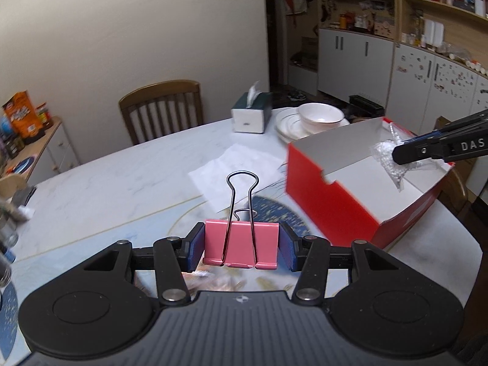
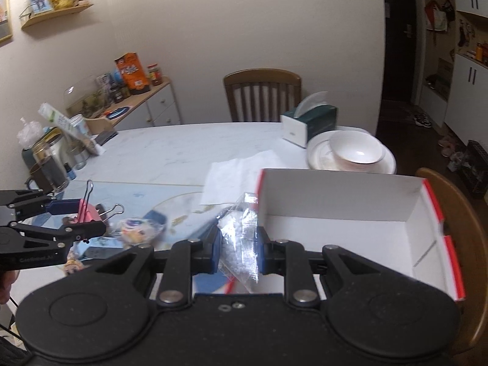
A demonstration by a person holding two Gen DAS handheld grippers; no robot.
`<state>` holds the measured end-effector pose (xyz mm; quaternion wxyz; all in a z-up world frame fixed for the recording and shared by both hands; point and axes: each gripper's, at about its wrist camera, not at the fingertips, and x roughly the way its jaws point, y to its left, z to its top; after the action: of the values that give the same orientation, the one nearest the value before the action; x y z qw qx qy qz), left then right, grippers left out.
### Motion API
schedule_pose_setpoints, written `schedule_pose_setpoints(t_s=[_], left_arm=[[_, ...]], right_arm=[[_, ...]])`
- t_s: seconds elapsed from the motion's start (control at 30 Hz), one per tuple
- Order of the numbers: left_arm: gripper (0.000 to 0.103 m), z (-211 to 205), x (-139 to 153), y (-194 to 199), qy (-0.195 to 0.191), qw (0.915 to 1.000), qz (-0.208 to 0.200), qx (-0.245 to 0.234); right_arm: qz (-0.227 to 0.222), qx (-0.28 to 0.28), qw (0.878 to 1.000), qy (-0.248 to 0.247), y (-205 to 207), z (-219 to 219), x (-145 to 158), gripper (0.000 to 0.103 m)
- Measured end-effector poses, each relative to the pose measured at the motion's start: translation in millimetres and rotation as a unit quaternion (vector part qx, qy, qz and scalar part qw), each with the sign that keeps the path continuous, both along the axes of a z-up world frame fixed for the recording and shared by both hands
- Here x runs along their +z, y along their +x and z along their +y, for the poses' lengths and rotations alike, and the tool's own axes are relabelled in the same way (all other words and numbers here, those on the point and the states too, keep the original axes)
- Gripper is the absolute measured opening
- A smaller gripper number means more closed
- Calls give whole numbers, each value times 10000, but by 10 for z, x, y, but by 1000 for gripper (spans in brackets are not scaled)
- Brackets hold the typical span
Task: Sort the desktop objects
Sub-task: 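Carry the pink clip and the clear bag over the red-and-white box with both tools, then lower and open the left tool to drop the clip while the right tool releases the bag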
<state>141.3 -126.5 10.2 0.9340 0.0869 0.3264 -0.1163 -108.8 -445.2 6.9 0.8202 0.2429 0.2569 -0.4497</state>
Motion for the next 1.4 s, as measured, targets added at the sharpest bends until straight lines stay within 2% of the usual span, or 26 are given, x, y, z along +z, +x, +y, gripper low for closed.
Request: schedule_pose_setpoints(t_s=[0.27, 0.53, 1.03, 1.4], left_arm=[[49, -607, 40, 179, 135, 9985, -116, -511], [49, -1181, -6, 397, 307, 9941, -52, -1038], [49, -1872, -244, 938, 634, 9837, 383, -1638], [49, -2176, -548, 1315, 885, 9747, 942, -1826]], right_arm=[[70, -267, 9996, 23, -386, -141, -100, 21], [197, -463, 9986, 155, -709, -294, -239, 21], [441, -611, 9959, 494, -998, -581, -511, 21], [584, -700, 9909, 992, -1151, -840, -793, 21]])
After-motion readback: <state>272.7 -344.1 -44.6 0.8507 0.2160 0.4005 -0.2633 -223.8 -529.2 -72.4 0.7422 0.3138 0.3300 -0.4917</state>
